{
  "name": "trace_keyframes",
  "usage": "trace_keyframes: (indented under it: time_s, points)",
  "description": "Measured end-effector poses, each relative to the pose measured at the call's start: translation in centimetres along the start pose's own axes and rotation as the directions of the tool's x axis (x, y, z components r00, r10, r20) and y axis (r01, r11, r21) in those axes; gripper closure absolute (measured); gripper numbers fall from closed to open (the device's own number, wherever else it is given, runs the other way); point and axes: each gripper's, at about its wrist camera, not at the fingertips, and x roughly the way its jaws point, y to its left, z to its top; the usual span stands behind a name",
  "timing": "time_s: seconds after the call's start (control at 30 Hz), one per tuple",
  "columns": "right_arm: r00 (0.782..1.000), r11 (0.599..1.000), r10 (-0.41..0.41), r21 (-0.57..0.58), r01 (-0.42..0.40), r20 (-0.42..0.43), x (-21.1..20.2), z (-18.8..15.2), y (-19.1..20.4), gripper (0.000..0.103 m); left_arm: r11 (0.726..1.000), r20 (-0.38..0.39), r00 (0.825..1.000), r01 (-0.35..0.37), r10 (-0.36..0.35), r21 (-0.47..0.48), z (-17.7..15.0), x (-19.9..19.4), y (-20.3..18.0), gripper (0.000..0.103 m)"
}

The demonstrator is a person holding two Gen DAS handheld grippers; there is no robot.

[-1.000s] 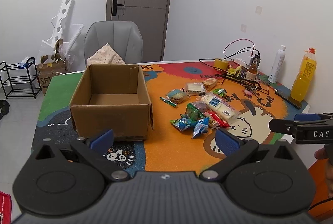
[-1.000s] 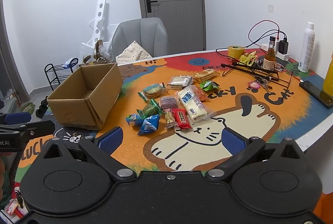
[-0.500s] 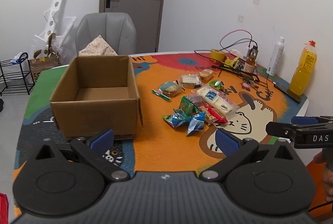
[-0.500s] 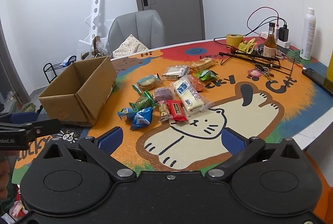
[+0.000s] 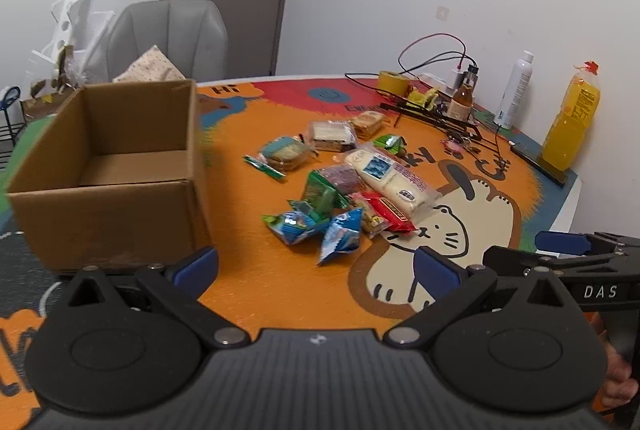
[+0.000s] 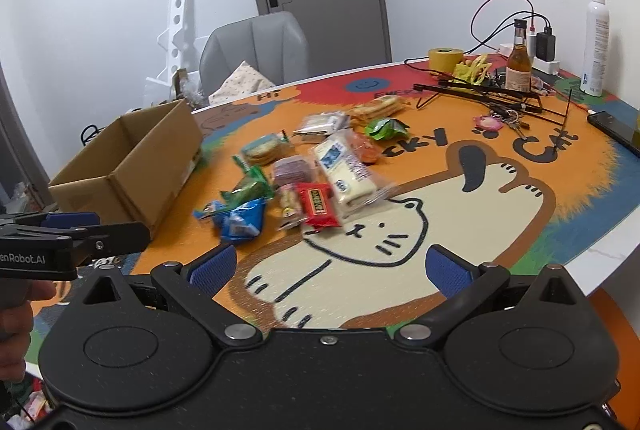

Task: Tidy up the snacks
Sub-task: 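Grasp the blue chip bag with the left gripper while the right gripper grasps the white cake pack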

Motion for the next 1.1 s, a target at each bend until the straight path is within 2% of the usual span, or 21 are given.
trace_keyframes:
  time_s: [0.13, 0.27, 0.5, 0.57, 0.8, 0.9, 0.93, 1.03, 1.1]
  points:
    - [1.000, 1.000, 0.005, 0.006, -0.005, -0.001, 1.0, 0.0, -0.8, 0.007, 1.000, -0.013, 1.000, 0.028, -0.028, -0.011, 0.2, 1.8, -0.3, 0.001]
    - [1.000, 1.000, 0.009, 0.008, -0.009, -0.012, 2.2, -0.1, -1.5, 0.022, 0.999, -0.023, 0.999, 0.048, -0.048, -0.013, 0.2, 3.5, -1.0, 0.003]
    - [0.999, 0.999, 0.022, 0.031, -0.021, -0.039, 4.6, 0.1, -3.1, 0.038, 0.998, -0.065, 0.997, 0.042, -0.044, -0.039, 0.6, 6.8, -1.6, 0.029]
    - [0.999, 0.999, 0.021, 0.033, -0.020, -0.042, 5.3, 0.3, -3.5, 0.039, 0.998, -0.079, 0.996, 0.040, -0.043, -0.045, 0.7, 7.7, -1.8, 0.034]
    - [0.998, 0.999, 0.030, 0.044, -0.027, -0.051, 7.1, 1.2, -4.6, 0.039, 0.998, -0.116, 0.993, 0.027, -0.034, -0.063, 0.9, 10.1, -2.3, 0.040]
    - [0.998, 0.999, 0.031, 0.036, -0.029, -0.053, 7.8, 1.6, -4.7, 0.039, 0.998, -0.126, 0.992, 0.017, -0.025, -0.068, 1.0, 10.8, -2.3, 0.047]
    - [0.998, 0.999, 0.032, 0.034, -0.030, -0.054, 8.0, 1.7, -4.7, 0.039, 0.998, -0.122, 0.992, 0.010, -0.018, -0.070, 0.9, 11.1, -2.3, 0.050]
    - [0.997, 0.999, 0.041, 0.039, -0.039, -0.058, 8.5, 2.0, -4.8, 0.038, 0.997, -0.136, 0.991, -0.004, -0.006, -0.076, 0.8, 11.8, -2.1, 0.069]
    - [0.997, 0.998, 0.047, 0.037, -0.045, -0.058, 8.8, 2.2, -4.7, 0.038, 0.997, -0.132, 0.991, 0.003, -0.014, -0.081, 0.9, 11.9, -1.9, 0.072]
